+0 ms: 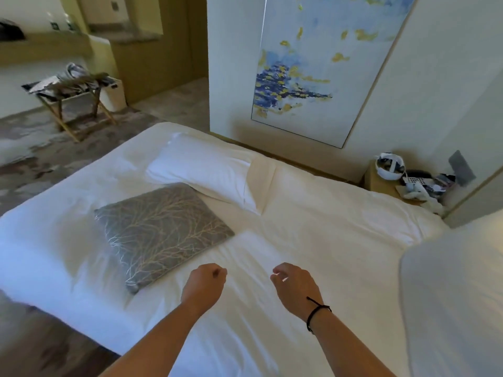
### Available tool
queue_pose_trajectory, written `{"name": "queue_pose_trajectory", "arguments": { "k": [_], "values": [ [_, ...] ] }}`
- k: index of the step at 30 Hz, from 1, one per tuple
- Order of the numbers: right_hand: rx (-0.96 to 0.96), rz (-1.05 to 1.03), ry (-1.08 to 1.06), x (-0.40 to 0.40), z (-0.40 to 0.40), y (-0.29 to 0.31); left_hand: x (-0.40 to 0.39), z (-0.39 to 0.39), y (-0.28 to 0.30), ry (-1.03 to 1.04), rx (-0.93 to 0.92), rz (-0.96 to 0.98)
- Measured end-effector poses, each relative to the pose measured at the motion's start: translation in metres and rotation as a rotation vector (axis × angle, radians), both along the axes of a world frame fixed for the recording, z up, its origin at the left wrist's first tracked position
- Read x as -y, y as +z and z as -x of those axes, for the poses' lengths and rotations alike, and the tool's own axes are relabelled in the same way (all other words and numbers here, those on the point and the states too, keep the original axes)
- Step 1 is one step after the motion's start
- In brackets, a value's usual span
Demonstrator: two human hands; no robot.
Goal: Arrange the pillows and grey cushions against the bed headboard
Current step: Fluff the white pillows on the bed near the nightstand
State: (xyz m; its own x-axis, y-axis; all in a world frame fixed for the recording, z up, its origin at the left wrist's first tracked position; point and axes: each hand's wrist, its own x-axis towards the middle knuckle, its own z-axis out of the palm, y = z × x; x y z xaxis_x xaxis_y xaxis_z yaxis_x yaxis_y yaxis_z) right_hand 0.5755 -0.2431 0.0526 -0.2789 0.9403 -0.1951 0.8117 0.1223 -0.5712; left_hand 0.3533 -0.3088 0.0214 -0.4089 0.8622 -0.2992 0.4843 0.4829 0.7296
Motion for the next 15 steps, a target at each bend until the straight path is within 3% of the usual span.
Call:
{"name": "queue_pose_trajectory", "arguments": {
  "k": [7, 15],
  "values": [
    [-0.047, -0.013, 0.096, -0.002, 0.064, -0.003, 0.005, 0.06, 0.0, 0.06, -0.005, 0.002],
    [-0.043, 0.061, 0.107, -0.081, 0.088, -0.039, -0.054, 0.088, -0.012, 0.087, -0.051, 0.002]
  ]
}}
